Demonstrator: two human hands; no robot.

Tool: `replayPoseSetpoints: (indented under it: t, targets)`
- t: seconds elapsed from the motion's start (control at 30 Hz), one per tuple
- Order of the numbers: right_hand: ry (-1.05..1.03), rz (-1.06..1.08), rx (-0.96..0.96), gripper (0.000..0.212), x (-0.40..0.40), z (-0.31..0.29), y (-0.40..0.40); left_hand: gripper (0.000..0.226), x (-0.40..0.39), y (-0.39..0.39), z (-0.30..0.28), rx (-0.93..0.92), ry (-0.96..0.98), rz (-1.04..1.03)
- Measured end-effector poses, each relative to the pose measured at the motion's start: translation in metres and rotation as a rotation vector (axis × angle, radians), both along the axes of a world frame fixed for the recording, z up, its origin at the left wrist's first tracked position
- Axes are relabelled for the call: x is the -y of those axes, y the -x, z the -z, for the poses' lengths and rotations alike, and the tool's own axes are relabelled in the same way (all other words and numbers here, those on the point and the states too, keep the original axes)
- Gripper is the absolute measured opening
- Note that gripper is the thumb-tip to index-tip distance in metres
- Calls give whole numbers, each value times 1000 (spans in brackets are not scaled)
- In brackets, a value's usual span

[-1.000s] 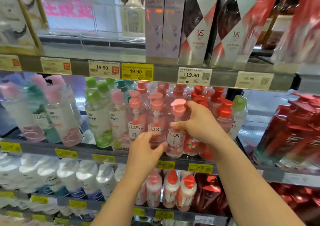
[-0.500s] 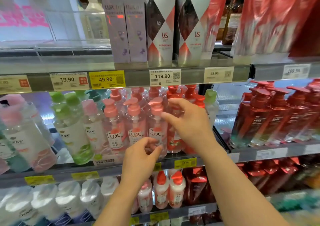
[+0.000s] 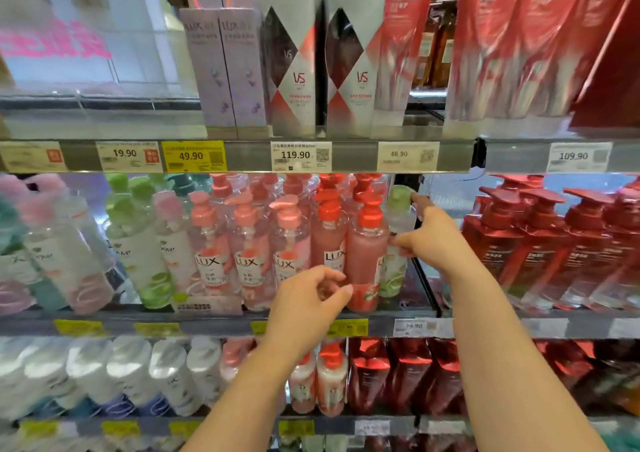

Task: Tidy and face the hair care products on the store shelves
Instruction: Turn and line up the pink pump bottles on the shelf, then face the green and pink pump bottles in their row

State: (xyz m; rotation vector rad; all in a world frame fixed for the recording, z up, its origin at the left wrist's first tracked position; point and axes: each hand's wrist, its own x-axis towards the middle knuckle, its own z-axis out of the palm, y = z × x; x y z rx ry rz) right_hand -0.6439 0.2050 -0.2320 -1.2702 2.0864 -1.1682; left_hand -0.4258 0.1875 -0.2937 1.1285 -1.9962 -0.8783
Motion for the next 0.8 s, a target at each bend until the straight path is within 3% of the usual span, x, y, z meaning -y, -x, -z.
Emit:
replayPoseSetpoints:
  t: [0.1,0.23,0.33,0.63,0.8]
  targets:
    - [-12,-22,4,73,2,3,14,8,-7,6,-5,10,4,-39]
    - [-56,-28,-221,68,3,6,18,12,-16,7,-5,14,-4,-130]
    - [38,16,-353,74,-6,10,14,15,-27,4,2,-19,-30,-207]
    - [210,90,-293,65,-40,7,0,11,-47,-2,7,-63,-65,-255]
    - [281,111,-410,64,-64,-18,-25,9,-51,-31,7,-135,-56,-263]
